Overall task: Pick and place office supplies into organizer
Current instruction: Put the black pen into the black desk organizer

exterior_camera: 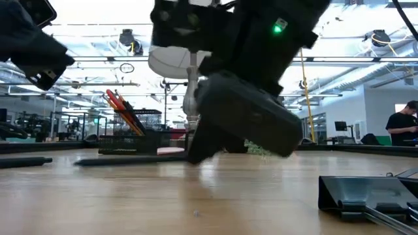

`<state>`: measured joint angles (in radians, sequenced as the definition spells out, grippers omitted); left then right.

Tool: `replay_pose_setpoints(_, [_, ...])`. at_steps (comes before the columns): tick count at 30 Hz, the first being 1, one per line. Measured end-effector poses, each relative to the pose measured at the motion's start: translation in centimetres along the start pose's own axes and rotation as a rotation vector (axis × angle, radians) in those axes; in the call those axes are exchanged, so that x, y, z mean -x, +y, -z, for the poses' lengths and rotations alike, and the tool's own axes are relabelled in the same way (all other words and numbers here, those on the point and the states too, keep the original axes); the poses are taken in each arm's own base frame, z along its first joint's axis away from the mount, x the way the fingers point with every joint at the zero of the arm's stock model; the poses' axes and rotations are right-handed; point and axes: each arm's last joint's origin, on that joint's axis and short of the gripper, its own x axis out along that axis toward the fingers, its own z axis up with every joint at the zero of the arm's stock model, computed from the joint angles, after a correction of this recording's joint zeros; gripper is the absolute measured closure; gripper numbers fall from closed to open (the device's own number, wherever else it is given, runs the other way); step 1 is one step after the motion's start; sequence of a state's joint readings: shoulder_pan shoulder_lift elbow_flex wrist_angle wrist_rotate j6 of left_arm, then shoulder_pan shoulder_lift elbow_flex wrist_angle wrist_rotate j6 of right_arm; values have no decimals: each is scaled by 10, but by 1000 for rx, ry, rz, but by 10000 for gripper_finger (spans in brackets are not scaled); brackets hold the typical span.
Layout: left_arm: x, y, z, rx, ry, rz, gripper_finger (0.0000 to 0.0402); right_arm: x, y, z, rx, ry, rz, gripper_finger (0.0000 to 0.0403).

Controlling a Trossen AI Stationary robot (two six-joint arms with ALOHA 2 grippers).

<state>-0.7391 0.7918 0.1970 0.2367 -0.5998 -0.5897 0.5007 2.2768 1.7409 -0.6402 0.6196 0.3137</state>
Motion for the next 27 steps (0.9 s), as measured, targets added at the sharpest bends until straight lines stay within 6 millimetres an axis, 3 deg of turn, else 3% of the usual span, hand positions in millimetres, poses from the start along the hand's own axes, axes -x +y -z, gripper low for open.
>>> replay_pose_setpoints(5, [0,-3,-7,118,-61,28,309,24,-17,-17,222,-107,129,370])
replay_pose_setpoints(12, [-6,3,-11,365,-6,78,309,37,-22,-39,400,-263,191,376])
replay_pose_setpoints(20, [-11,8,-17,615,72,180,309,30,-33,-53,451,-322,232,370])
replay_pose_setpoints(27, [-12,12,-15,635,139,180,309,23,-40,-55,460,-327,190,378])
